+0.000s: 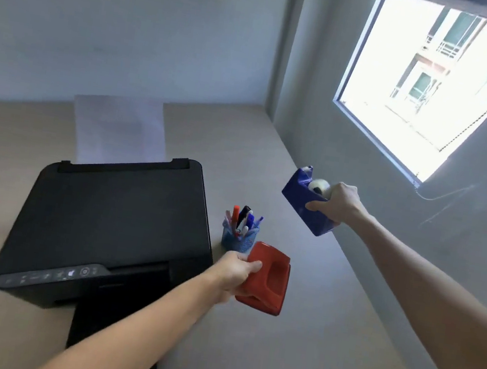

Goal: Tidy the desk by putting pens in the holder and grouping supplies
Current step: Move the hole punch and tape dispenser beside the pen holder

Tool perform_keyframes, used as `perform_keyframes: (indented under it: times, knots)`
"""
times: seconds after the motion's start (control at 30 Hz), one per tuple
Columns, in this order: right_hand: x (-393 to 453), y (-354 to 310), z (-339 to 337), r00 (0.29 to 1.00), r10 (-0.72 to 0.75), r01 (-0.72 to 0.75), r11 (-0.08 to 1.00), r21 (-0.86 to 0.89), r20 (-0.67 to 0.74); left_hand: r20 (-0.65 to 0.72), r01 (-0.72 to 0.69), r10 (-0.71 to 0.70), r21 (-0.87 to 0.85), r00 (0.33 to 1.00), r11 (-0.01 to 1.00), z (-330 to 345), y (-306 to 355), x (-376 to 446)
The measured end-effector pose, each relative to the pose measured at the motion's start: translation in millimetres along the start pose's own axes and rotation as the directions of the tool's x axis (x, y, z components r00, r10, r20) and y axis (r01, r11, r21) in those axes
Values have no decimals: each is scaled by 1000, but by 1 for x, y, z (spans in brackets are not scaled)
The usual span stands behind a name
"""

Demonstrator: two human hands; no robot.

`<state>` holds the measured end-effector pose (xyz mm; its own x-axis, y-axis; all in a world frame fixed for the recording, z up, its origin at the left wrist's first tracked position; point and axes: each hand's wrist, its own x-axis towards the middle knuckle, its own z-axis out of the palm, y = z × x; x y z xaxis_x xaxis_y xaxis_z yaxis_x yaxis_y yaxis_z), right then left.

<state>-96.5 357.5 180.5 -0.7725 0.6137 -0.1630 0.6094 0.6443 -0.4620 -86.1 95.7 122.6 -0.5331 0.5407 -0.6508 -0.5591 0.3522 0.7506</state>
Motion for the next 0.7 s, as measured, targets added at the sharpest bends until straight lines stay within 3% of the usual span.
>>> perform_keyframes:
  times: [0.13,0.3,0.7]
  knots:
    - [9,35,36,994,74,-71,997,-41,78,-191,108,-127,-106,973,988,25,-38,53]
    - [19,50,87,976,84,-79,996,-35,199,-382,112,-198,-235,903,966,20,-66,124]
    - [52,15,169,977,48,-54,998,22,206,-575,62,-247,-322,780,945,2,-24,154]
